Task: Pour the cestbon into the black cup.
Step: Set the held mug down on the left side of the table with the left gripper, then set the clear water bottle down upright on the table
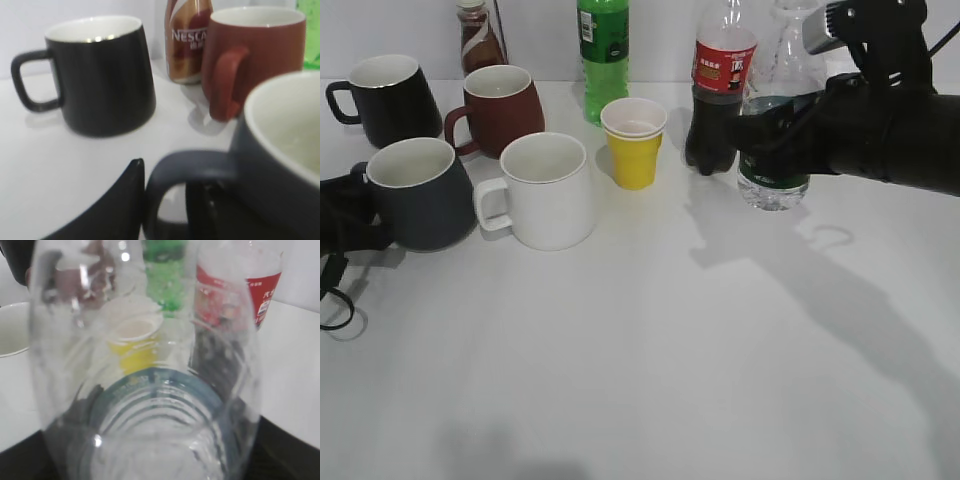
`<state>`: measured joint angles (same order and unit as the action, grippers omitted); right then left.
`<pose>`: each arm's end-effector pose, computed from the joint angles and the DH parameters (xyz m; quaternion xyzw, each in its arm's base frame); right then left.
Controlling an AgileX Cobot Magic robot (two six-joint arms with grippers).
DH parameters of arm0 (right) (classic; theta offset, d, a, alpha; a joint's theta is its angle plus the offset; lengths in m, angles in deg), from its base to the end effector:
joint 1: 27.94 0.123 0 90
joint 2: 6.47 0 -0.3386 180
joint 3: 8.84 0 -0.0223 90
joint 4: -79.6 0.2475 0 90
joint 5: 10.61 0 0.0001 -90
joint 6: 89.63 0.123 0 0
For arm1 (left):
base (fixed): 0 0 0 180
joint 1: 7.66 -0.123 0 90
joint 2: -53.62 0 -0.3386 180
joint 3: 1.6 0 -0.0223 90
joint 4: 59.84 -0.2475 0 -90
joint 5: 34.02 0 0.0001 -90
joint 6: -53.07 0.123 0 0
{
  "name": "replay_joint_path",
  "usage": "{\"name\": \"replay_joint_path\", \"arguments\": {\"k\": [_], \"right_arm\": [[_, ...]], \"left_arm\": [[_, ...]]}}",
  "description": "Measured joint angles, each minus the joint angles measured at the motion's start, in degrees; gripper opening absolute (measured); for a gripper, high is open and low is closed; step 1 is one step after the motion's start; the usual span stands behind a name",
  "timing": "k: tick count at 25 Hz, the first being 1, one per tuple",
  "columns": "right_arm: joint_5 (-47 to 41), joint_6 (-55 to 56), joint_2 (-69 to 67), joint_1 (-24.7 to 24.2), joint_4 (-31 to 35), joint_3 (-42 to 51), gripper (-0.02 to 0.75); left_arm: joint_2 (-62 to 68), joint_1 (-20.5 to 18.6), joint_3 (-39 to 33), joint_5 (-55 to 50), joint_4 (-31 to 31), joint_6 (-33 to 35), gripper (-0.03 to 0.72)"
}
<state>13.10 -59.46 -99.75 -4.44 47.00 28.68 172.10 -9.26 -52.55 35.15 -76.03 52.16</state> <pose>0.2955 0.1575 0.2741 -0.2284 0.7866 0.2022 0.5368 0.3461 -0.0224 0.1586 0.1061 0.7624 -0.0651 0.6351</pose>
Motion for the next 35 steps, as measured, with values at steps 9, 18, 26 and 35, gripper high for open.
{"name": "replay_joint_path", "arguments": {"k": [9,18,26,35], "right_arm": [[0.00,0.07,0.00,0.00,0.43,0.00,0.466],[8.37,-9.83,-0.70,-0.05,13.37,6.40,0.466],[21.25,-20.59,-9.66,-0.05,26.27,11.43,0.466],[24.70,-25.91,-14.02,-0.05,27.00,11.47,0.502]], "left_arm": [[-2.27,0.00,-4.38,0.07,2.02,0.00,0.240],[-8.41,0.00,-10.37,0.00,3.23,0.00,0.241],[-14.74,0.06,-12.89,0.00,2.51,0.00,0.241],[-19.95,0.06,-13.41,0.14,-1.07,0.00,0.241]]}}
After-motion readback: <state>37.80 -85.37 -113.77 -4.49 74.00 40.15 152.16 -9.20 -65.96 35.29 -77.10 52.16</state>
